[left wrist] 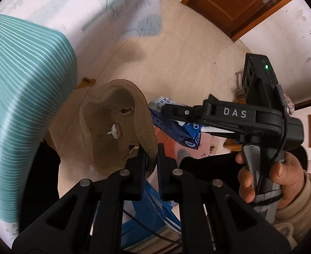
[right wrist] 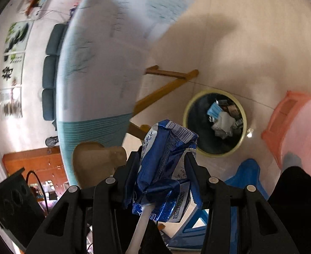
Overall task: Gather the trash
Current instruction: 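Carry the brown tray and blue packet in both tools over the black bin, then open both tools to drop the tray and packet into the bin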
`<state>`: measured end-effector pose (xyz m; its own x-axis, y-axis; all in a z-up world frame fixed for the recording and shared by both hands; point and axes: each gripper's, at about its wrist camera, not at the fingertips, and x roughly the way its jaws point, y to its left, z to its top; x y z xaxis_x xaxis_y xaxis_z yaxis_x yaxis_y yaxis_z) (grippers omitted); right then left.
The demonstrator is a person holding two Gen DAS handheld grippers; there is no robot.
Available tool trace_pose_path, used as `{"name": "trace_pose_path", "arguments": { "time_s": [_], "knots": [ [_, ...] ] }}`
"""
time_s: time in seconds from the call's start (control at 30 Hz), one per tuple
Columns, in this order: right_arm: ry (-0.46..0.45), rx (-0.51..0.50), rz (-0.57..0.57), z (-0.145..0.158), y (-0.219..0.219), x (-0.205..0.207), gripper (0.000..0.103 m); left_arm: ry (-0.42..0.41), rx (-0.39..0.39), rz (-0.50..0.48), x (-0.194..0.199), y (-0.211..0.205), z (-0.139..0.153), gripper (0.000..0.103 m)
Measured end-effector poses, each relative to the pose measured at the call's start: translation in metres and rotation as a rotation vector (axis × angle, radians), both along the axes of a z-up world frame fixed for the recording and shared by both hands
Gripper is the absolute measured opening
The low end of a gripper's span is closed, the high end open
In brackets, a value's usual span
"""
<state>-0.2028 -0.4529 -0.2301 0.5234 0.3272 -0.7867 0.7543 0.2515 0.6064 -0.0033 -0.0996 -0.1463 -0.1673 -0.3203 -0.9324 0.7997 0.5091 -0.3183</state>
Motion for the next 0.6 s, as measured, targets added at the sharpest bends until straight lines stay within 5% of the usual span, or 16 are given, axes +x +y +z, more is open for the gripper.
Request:
{"name": "trace_pose_path", "arguments": {
  "time_s": [0.6],
  "knots": [
    [0.127,0.060,-0.009,-0.089,-0.011,0.028,0.044,0.016,0.111,0.015,0.012,-0.037,-0.103,0.007]
  ]
}}
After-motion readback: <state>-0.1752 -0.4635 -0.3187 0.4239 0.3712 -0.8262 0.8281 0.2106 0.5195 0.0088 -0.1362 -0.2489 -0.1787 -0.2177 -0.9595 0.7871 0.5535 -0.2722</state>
